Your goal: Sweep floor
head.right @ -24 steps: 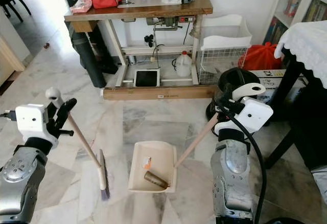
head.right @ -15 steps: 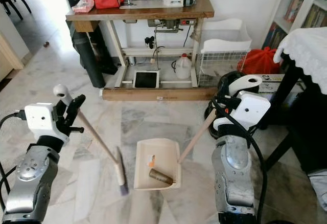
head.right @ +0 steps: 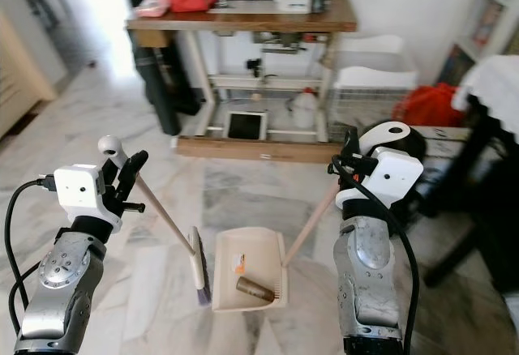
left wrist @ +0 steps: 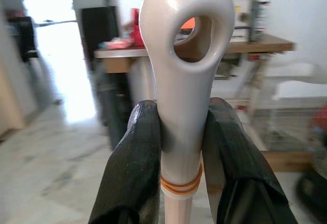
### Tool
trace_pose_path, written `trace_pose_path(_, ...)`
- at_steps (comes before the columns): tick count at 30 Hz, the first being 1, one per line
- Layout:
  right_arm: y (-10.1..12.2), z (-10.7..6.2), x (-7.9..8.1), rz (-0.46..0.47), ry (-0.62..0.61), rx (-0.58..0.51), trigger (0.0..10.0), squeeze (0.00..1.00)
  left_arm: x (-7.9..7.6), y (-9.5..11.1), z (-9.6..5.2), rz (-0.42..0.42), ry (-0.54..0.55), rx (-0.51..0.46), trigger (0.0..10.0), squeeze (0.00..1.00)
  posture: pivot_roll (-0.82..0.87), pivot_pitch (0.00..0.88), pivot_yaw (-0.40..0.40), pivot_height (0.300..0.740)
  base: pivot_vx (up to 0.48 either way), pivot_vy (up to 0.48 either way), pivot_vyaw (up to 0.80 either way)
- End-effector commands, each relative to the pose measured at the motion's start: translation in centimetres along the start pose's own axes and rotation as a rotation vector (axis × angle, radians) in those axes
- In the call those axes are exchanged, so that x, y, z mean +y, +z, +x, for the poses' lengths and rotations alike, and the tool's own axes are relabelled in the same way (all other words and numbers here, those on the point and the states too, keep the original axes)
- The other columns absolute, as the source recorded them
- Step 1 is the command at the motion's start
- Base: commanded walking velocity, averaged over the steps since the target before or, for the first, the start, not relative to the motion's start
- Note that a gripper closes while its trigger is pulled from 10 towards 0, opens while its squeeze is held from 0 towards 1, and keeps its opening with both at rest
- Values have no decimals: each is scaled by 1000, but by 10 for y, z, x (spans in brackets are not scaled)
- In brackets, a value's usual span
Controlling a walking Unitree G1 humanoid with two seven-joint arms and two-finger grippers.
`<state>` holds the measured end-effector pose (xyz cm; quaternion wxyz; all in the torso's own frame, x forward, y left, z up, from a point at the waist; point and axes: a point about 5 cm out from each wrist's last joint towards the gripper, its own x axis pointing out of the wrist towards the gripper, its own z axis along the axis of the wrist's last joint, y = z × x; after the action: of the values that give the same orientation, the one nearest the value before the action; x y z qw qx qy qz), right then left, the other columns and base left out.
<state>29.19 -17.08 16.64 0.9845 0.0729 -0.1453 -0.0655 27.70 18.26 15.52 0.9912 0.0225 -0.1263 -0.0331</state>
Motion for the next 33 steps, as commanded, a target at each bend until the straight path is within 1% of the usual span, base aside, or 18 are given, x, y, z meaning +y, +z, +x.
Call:
trace_pose_path(1,8,1,6,31,11,-53,10000,0,0,8,3,27,3,-54,10000,0,-64,0,60,740,0,0,800)
trace_pose_path(9,7,6,10,44,27,-53,10000,0,4,5,4,41,46,-47,10000,0,-59,0,44,740,0,0,800)
trace_pose_path(17,9,10,9,47,30,-54,10000,0,6,8,5,63,57,-57,10000,0,-46,0,29,740,0,0,800)
trace_pose_path(27,14,16,10,50,46,-58,10000,0,1,10,2,56,83,-56,10000,0,-32,0,2,740,0,0,800)
trace_pose_path(33,14,18,13,57,50,-58,10000,0,2,10,2,68,93,-58,10000,0,-28,0,-4,740,0,0,800)
